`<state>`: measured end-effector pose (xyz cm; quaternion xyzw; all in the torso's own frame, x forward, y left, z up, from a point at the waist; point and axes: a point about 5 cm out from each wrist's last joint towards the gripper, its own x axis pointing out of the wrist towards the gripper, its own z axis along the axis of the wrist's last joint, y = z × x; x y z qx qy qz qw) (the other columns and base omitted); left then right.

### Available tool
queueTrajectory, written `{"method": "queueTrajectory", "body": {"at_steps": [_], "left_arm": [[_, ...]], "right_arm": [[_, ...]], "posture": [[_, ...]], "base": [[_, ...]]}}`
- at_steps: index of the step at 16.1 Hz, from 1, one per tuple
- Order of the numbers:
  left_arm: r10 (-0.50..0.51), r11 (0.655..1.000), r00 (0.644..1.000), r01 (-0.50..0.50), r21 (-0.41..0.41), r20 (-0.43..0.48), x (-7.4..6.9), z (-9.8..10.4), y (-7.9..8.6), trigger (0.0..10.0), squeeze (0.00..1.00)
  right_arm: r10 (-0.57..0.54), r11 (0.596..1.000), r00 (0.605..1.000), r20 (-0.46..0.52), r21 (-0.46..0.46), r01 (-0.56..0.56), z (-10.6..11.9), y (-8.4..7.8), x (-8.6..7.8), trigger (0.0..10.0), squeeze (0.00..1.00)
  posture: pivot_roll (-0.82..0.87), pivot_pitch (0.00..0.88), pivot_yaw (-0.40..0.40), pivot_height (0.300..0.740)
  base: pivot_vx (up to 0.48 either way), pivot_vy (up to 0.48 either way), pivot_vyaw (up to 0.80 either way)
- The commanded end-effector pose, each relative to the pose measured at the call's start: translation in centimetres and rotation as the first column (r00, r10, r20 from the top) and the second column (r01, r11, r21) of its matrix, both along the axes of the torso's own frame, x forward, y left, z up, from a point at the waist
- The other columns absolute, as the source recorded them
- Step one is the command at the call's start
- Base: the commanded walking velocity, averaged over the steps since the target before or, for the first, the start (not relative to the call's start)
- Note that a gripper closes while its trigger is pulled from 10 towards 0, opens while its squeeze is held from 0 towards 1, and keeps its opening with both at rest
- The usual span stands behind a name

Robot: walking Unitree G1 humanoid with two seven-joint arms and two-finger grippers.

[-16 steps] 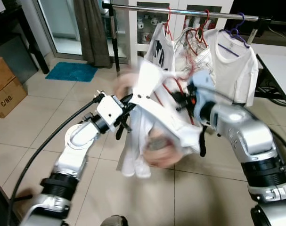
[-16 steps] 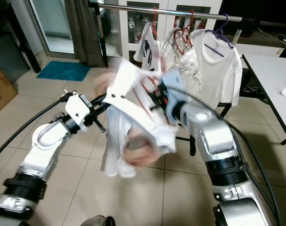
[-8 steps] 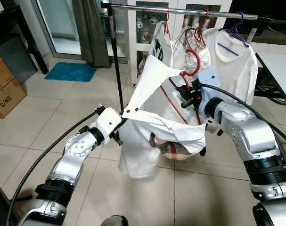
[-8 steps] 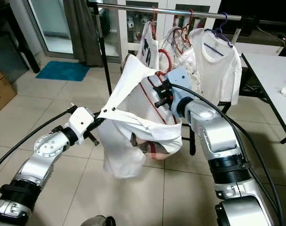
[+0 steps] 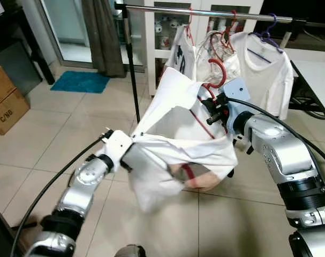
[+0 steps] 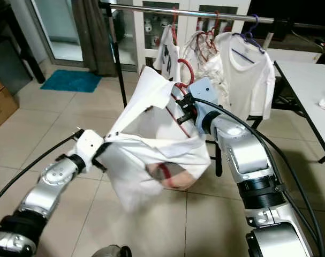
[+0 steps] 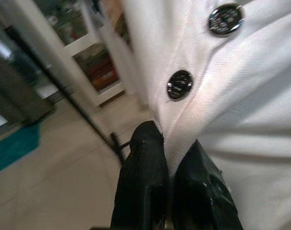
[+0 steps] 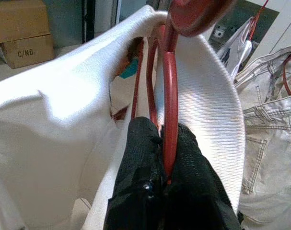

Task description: Hang hanger

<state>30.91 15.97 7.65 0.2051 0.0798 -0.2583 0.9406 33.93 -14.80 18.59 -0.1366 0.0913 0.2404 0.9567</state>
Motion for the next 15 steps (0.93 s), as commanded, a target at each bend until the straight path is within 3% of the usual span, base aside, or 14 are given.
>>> {"method": "queueTrajectory", "body": {"at_steps": [1,2,4,10,11,12,14,15], "left_arm": [[-0.066,0.997,0.998,0.066,-0.038,0.017,-0.1,0.8,-0.8,10.0,0.00],[-0.099,0.994,0.995,0.099,-0.052,0.019,-0.2,1.0,-1.2,10.0,1.00],[-0.114,0.990,0.993,0.115,-0.081,0.012,-0.3,1.3,-1.0,10.0,1.00],[-0.076,0.988,0.993,0.087,-0.128,0.087,0.3,4.7,3.7,10.0,1.00],[-0.036,0.992,0.991,0.052,-0.118,0.132,0.8,6.6,6.5,10.0,1.00],[-0.039,0.992,0.989,0.056,-0.111,0.142,0.8,7.1,7.3,10.0,1.00],[-0.095,0.992,0.987,0.104,-0.066,0.127,0.7,8.1,8.9,10.0,1.00],[-0.150,0.987,0.985,0.154,-0.045,0.086,0.4,8.1,9.3,10.0,0.06]], "right_arm": [[-0.005,1.000,0.999,0.042,-0.016,0.006,0.9,-0.4,0.1,10.0,0.00],[0.007,1.000,0.999,0.045,-0.019,-0.006,1.0,-0.3,0.1,10.0,0.00],[0.028,0.999,0.998,0.051,-0.031,-0.026,1.1,-0.1,0.0,10.0,0.00],[0.219,0.970,0.976,-0.013,-0.105,-0.220,0.7,-0.4,-1.6,10.0,0.00],[0.327,0.943,0.945,-0.017,-0.062,-0.327,1.4,-0.3,-2.5,10.0,0.00],[0.388,0.919,0.922,-0.014,-0.070,-0.388,1.5,-0.3,-3.0,10.0,0.00],[0.544,0.835,0.839,-0.018,-0.084,-0.544,1.8,-0.2,-4.3,10.0,0.00],[0.592,0.803,0.806,-0.020,-0.068,-0.592,1.9,-0.2,-4.8,10.0,0.00]], "posture": [[-0.13,0.000,0.050,0.740],[-0.13,0.000,0.050,0.740],[-0.13,0.000,0.049,0.740],[-0.12,0.000,0.046,0.740],[-0.12,0.000,0.047,0.740],[-0.12,0.000,0.047,0.740],[-0.12,0.000,0.046,0.740],[-0.12,0.000,0.046,0.740]], "base": [[0.000,0.000,0.00],[0.000,0.000,0.00],[0.000,0.000,0.00],[0.000,0.000,0.00],[0.000,0.000,0.00],[0.000,0.000,0.00],[0.000,0.000,0.00],[0.000,0.000,0.00]]}}
